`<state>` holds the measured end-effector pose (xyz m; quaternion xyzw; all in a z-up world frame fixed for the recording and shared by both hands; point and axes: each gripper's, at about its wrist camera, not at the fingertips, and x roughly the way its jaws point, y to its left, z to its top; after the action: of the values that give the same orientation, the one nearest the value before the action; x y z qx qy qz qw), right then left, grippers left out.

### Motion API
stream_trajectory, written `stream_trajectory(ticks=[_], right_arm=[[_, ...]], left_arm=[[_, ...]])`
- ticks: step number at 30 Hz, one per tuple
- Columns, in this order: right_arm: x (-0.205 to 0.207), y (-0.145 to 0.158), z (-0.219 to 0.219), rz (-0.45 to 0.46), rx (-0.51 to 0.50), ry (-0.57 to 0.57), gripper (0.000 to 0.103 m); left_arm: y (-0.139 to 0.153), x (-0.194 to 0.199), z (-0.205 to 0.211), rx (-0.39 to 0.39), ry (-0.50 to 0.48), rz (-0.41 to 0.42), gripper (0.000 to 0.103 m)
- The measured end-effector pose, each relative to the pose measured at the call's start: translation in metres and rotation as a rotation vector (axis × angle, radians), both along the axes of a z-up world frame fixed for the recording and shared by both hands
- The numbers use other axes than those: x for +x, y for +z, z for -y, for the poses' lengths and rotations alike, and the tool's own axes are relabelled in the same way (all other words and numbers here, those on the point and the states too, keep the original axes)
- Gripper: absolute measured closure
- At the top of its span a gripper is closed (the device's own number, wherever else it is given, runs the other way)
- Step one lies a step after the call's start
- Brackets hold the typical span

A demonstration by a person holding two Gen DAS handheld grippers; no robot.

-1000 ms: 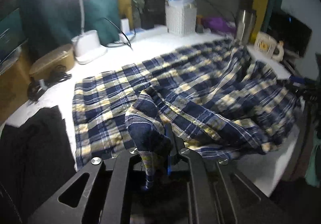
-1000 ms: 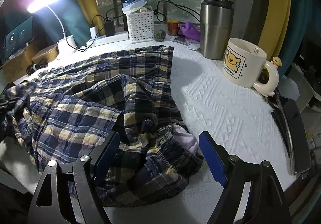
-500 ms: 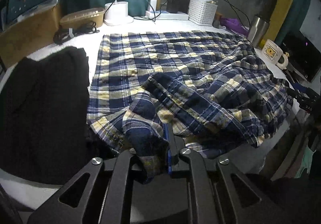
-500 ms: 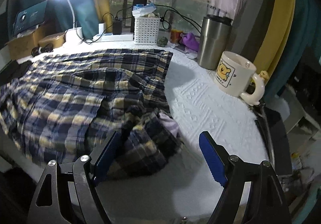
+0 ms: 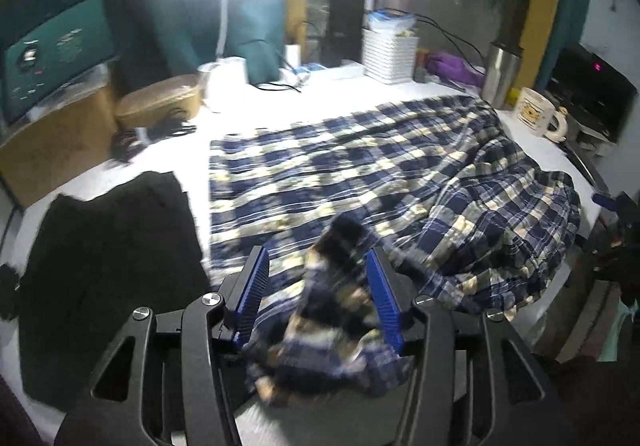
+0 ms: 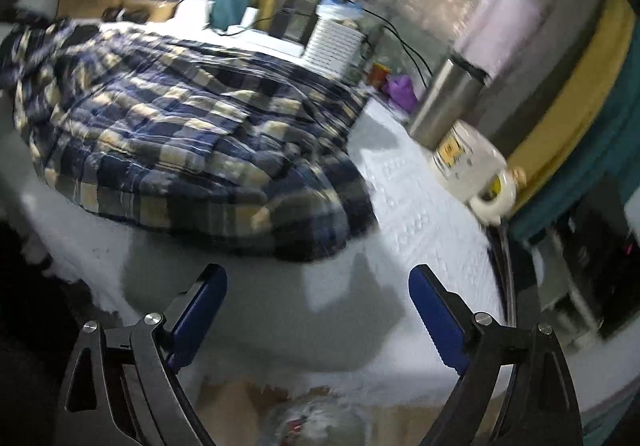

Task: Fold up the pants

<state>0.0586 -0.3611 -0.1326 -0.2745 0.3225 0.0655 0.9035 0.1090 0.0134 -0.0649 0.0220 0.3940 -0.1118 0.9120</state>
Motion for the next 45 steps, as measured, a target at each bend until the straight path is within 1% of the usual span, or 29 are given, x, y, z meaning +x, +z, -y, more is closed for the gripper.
stream_trajectory(ticks=[3,4,5,6,7,8,9,11,12,15,17,19,20,21,23,26,28,30,31,32,34,35,38,41,43,44,45], right_arm=[[0.008,-0.001,-0.016,0.042,-0.055,0.074,0.010],[0.011,-0.002,-0.022,0.051,-0.079,0.103,0.010],[0.013,-0.002,-0.026,0.057,-0.095,0.122,0.010],[0.015,-0.002,-0.030,0.068,-0.111,0.149,0.017],[0.018,-0.002,-0.032,0.066,-0.112,0.171,0.026],[0.023,-0.002,-0.032,0.044,-0.098,0.183,0.052],[0.029,-0.002,-0.031,0.018,-0.077,0.185,0.071],[0.037,-0.002,-0.026,-0.007,-0.032,0.175,0.080],[0.041,0.001,-0.023,-0.019,-0.005,0.171,0.083],[0.049,0.013,-0.019,-0.022,0.086,0.139,0.084],[0.056,0.021,-0.015,-0.028,0.151,0.119,0.084],[0.065,0.028,-0.011,-0.053,0.241,0.103,0.084],[0.071,0.032,-0.008,-0.071,0.287,0.100,0.084],[0.077,0.035,-0.005,-0.082,0.327,0.090,0.084],[0.091,0.039,-0.003,-0.100,0.374,0.064,0.084],[0.106,0.042,-0.003,-0.119,0.397,0.038,0.084],[0.111,0.042,-0.004,-0.129,0.410,0.027,0.084],[0.117,0.042,-0.006,-0.137,0.425,0.016,0.084],[0.119,0.042,-0.008,-0.138,0.429,0.014,0.084],[0.120,0.042,-0.008,-0.139,0.431,0.012,0.084],[0.123,0.042,-0.011,-0.143,0.436,0.005,0.084],[0.126,0.042,-0.011,-0.146,0.438,0.004,0.084],[0.134,0.042,-0.009,-0.166,0.460,-0.001,0.084],[0.141,0.043,-0.009,-0.170,0.466,0.002,0.084],[0.146,0.041,-0.008,-0.175,0.479,-0.006,0.084],[0.146,0.039,-0.008,-0.173,0.484,-0.007,0.084],[0.146,0.039,-0.009,-0.166,0.481,-0.004,0.084]], left_arm=[[-0.008,0.013,0.008,-0.023,-0.062,-0.018,0.052],[-0.011,0.018,0.011,-0.029,-0.085,-0.022,0.048],[-0.012,0.021,0.013,-0.035,-0.105,-0.024,0.041],[-0.015,0.024,0.016,-0.047,-0.135,-0.028,0.038],[-0.018,0.028,0.017,-0.056,-0.158,-0.037,0.034],[-0.021,0.031,0.018,-0.057,-0.175,-0.046,0.034],[-0.024,0.034,0.019,-0.053,-0.193,-0.057,0.034],[-0.031,0.038,0.020,-0.047,-0.219,-0.087,0.034],[-0.034,0.038,0.021,-0.045,-0.226,-0.099,0.034],[-0.036,0.030,0.018,-0.078,-0.252,-0.105,0.036],[-0.034,0.023,0.015,-0.107,-0.268,-0.100,0.054],[-0.032,0.014,0.013,-0.128,-0.274,-0.093,0.059],[-0.030,0.011,0.012,-0.131,-0.272,-0.089,0.065],[-0.029,0.008,0.011,-0.140,-0.273,-0.088,0.067],[-0.027,0.001,0.008,-0.158,-0.284,-0.084,0.067],[-0.028,-0.008,0.007,-0.184,-0.314,-0.101,0.066],[-0.030,-0.014,0.009,-0.180,-0.329,-0.111,0.066],[-0.032,-0.020,0.011,-0.159,-0.343,-0.109,0.064],[-0.033,-0.023,0.012,-0.155,-0.353,-0.106,0.059],[-0.034,-0.026,0.015,-0.146,-0.365,-0.106,0.049],[-0.037,-0.032,0.020,-0.115,-0.386,-0.106,0.040],[-0.038,-0.034,0.022,-0.102,-0.400,-0.105,0.040],[-0.038,-0.045,0.029,-0.048,-0.441,-0.084,0.040],[-0.041,-0.050,0.034,-0.008,-0.454,-0.074,0.040],[-0.043,-0.053,0.036,0.013,-0.452,-0.049,0.040],[-0.043,-0.054,0.035,0.012,-0.447,-0.034,0.047],[-0.041,-0.055,0.034,0.009,-0.427,0.001,0.064]])
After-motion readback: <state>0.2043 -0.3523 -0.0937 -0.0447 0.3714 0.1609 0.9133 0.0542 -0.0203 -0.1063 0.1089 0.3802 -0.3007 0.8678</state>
